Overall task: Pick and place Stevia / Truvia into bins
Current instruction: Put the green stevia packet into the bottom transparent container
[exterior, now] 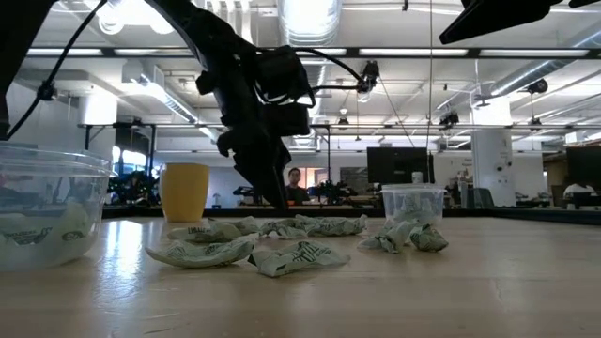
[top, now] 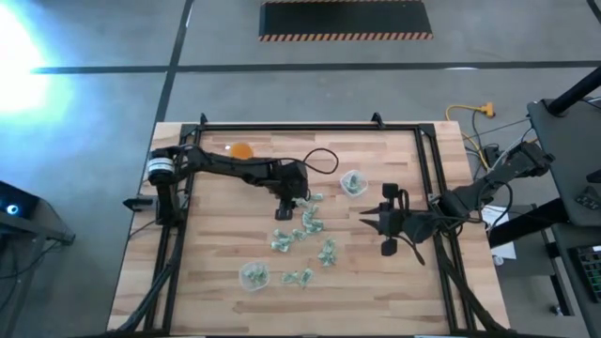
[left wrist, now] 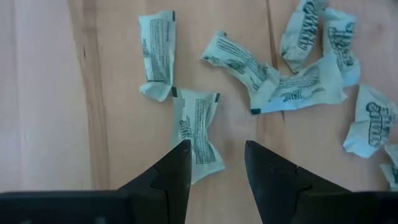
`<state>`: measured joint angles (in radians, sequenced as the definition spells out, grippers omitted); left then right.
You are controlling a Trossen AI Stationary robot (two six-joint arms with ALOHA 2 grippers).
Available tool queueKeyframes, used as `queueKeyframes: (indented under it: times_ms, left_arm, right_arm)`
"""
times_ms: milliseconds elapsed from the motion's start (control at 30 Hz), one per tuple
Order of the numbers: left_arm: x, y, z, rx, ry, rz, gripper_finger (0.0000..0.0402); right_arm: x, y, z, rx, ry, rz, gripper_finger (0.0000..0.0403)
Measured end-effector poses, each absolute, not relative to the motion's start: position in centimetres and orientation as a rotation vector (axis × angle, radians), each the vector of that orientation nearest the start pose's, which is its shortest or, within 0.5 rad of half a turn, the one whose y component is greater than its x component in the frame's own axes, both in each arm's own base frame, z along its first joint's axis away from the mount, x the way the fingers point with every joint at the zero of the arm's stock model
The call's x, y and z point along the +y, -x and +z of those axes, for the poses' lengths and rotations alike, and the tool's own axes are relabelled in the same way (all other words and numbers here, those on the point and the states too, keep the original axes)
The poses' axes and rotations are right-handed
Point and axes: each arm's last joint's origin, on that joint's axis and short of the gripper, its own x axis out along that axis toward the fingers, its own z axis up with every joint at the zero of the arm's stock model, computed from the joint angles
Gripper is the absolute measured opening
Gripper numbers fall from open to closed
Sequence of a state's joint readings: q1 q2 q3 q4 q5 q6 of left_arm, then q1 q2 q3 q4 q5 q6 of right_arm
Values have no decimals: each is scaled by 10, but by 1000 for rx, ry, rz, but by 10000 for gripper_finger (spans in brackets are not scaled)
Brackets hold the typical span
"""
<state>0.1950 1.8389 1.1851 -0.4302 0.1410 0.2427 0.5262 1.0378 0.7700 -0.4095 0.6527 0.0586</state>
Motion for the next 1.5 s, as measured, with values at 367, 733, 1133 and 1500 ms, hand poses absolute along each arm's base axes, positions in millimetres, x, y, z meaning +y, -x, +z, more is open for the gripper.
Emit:
queueKeyframes:
  times_ms: [367,733,1133,1500]
  left_arm:
    - [71,-363,168,1052,-20,-41,132]
    - [77,-369,149,1081,-11,-35,132]
    - [80,-368,149,1091,-7,-19,10]
    - [79,-358,176,1075,-29,29,12]
  right_arm:
    - [90,-189,267,558,311,-141,68]
    - [90,-189,266,560,309,-141,68]
    - [89,-189,265,562,307,-142,68]
    - [89,-189,265,562,303,-144,68]
